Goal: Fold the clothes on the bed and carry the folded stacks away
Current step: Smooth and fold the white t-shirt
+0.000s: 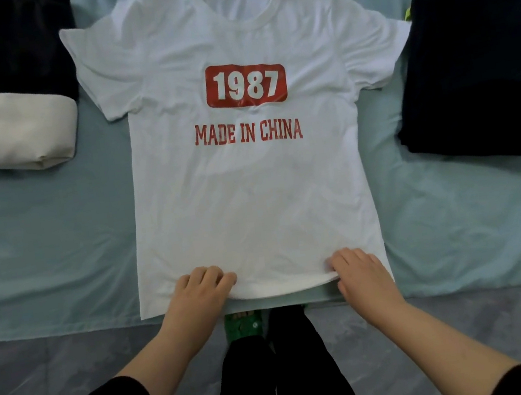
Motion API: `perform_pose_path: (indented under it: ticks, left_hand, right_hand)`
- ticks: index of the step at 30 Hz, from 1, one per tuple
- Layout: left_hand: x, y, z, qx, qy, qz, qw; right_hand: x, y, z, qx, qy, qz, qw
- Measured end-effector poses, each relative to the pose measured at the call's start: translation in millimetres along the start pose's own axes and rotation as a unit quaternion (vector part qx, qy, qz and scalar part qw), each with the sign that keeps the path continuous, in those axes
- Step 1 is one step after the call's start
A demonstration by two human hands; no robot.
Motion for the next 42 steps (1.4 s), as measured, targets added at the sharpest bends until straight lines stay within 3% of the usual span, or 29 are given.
perform_pose_path:
  ticks: [4,6,11,21,29,33,37,42]
  left_hand:
    - [21,-13,0,0.094,-0.009,0.01,0.996]
    - [44,-24,-5,0.159,0.008,0.066,0.985]
    - [113,-67,14,0.183,0.112,0.189,0.958]
    - [224,-193,106,-0.006,0.245,0.225,0.943]
    - [291,-269,145,-0.103,0.217,0.233,0.942]
    - [316,-305,164,-0.159,0.153,0.23,0.948]
    - [328,-332,170,-0.17,0.144,0.234,0.946]
    - [318,-324,184,-0.223,0.05,0.299,0.926]
  right_hand:
    - [-15,-23,1,0.101,-0.039,-0.04,0.993]
    - [-26,-38,4,0.136,-0.075,-0.075,0.985]
    - [-36,-101,51,0.109,-0.083,-0.067,0.988]
    - [-27,-226,187,-0.091,-0.076,0.008,0.993]
    - [-20,-319,251,-0.177,0.009,-0.001,0.984]
    - [-17,-362,275,-0.21,0.031,-0.014,0.977]
    - [-22,-396,290,-0.221,0.035,-0.05,0.973]
    - [-10,-394,282,-0.266,0.025,-0.029,0.963]
Point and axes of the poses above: each hand's wrist, its own y-axis away from the middle knuckle, its own z-axis out of the back of the hand, x = y × z, the point moved 9 cm from there along -y, towards the middle knuckle, and after that the axes turned 14 degrees about -y, right-handed, at the moved point
